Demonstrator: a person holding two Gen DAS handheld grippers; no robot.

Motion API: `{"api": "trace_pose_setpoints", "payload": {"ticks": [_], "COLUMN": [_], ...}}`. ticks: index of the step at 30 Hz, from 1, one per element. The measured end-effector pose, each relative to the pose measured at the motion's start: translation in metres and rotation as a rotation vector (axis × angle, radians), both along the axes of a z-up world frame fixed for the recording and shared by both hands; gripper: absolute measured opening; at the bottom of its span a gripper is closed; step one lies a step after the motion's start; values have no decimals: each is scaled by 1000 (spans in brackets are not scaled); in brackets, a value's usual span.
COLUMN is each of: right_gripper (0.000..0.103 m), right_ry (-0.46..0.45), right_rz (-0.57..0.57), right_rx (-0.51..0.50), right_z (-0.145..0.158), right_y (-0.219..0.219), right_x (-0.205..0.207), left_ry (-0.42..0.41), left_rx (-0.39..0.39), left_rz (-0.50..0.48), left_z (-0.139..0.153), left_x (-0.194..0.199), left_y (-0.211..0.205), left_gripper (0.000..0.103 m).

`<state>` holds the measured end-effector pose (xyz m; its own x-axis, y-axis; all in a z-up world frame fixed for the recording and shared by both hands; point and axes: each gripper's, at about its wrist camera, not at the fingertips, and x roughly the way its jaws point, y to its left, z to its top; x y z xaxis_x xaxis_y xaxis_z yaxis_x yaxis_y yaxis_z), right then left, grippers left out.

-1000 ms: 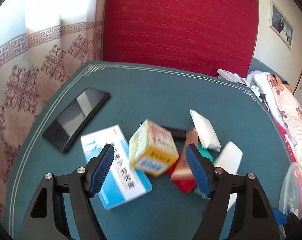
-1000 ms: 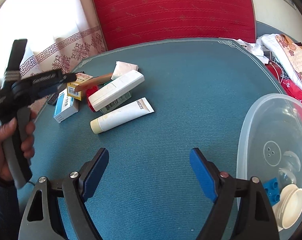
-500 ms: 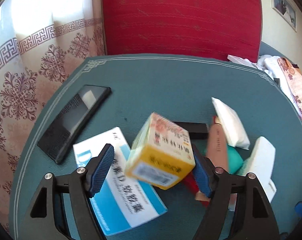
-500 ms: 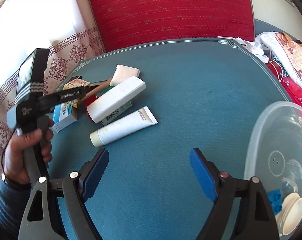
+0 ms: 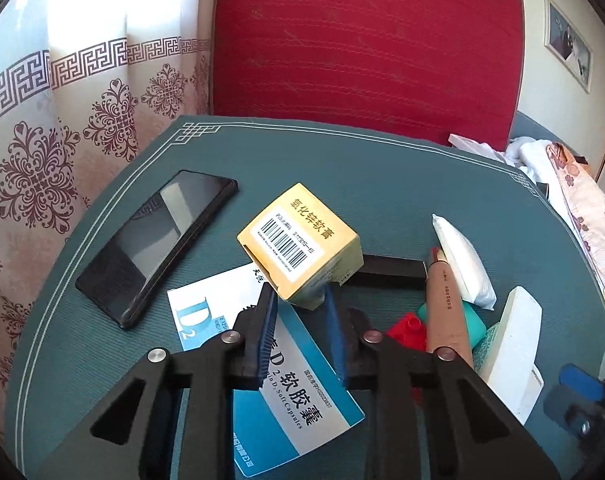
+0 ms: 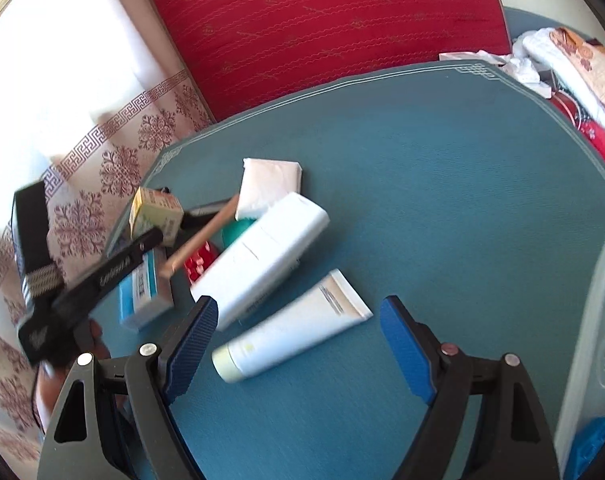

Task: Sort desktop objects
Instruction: 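Grasp the yellow ointment box with the left tool while the right tool approaches the white remote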

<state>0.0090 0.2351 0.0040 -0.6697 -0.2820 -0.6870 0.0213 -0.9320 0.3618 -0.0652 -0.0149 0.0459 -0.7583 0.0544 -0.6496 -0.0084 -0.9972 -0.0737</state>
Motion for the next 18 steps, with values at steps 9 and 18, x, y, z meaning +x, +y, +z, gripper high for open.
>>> {"api": "trace_pose_setpoints", "payload": {"ticks": [9,18], "right_gripper": [86,86], "right_ry": [-38,-15], "right_rz": [-53,-56], "right_rx": [18,108], "right_z": [-10,-18], "right_y": [-15,-28], "right_x": [-38,-42], "left_ry": [-3,31], "left_rx": [67,62], "left_rz": [5,-11], "left_z": [2,8], "left_x": [-7,-8], "left_y": [-16,-20], "left_gripper": [57,64]}}
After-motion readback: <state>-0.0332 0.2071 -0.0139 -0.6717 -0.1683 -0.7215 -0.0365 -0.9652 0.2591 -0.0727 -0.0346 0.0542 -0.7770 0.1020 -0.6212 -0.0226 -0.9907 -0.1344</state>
